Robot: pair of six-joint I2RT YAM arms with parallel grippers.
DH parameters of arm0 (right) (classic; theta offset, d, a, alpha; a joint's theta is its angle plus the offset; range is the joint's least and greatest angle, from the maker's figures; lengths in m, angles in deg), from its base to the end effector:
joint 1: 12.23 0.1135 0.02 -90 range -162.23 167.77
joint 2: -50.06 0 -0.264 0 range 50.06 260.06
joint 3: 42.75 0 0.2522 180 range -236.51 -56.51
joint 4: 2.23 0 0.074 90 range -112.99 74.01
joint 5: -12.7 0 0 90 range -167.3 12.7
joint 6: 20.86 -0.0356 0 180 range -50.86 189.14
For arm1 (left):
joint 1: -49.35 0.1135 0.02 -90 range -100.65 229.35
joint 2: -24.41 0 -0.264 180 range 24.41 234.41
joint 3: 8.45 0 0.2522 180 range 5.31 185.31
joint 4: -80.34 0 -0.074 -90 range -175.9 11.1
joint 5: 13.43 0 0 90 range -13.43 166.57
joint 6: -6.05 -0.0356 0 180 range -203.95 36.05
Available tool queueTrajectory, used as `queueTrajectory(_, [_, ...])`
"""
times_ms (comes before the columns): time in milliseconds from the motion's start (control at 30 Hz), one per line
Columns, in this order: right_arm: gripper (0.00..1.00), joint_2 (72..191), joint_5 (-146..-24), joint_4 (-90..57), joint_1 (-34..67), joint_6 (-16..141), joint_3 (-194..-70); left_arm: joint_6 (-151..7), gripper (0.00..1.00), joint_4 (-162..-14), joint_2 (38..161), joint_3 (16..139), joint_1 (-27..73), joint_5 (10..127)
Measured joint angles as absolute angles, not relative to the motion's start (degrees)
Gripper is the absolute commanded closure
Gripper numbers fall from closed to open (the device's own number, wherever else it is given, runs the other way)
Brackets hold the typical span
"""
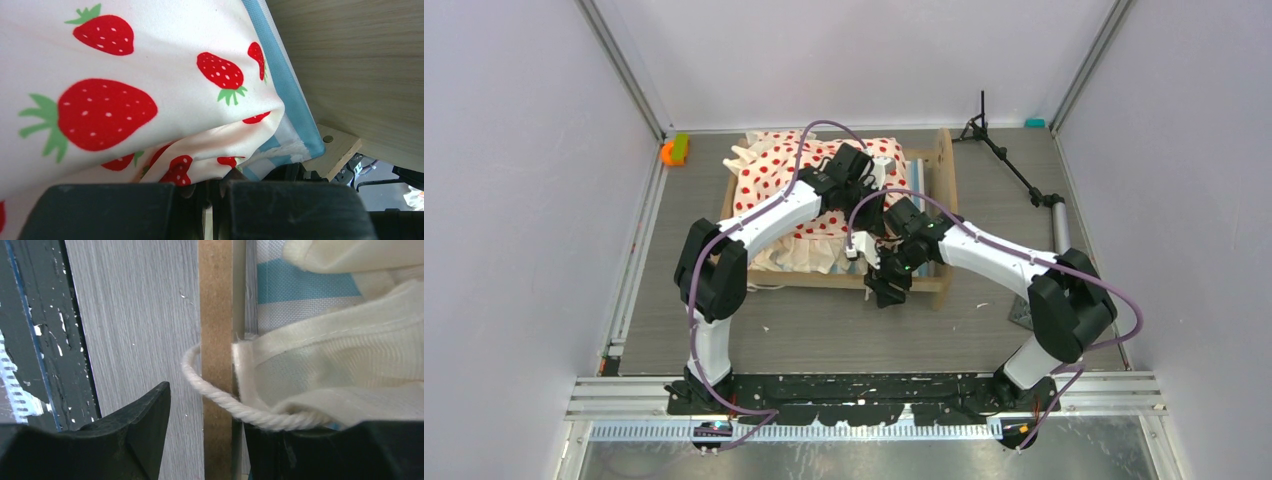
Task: Set up the pet bed
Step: Cross the ropes on the bed frame.
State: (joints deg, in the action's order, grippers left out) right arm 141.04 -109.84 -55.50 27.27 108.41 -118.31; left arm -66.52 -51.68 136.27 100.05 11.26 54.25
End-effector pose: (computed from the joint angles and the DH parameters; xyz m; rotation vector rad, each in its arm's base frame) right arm 0.2235 0.2091 0.2135 -1.8077 1.9708 0.7803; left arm 0.3355 -0.2801 0.2602 0.6394 2.5107 -0.8735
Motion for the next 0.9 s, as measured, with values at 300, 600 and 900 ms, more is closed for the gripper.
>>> queueTrajectory(300, [0.41, 140.89, -108.35, -53.97, 27.73, 104.14, -118.24, -66.54, 1.0, -51.57, 136.27, 100.12, 11.29, 54.05])
queueTrajectory(600, [0.37, 127.66, -105.95, -50.6, 28.23, 98.66, -115.05, -66.56, 1.0, -51.55, 136.27, 100.1, 11.29, 52.96])
queueTrajectory(900, [0.37, 120.47, -103.37, -53.4, 23.97, 97.48, -118.44, -66.43, 1.0, -51.73, 136.14, 99.72, 11.29, 52.5])
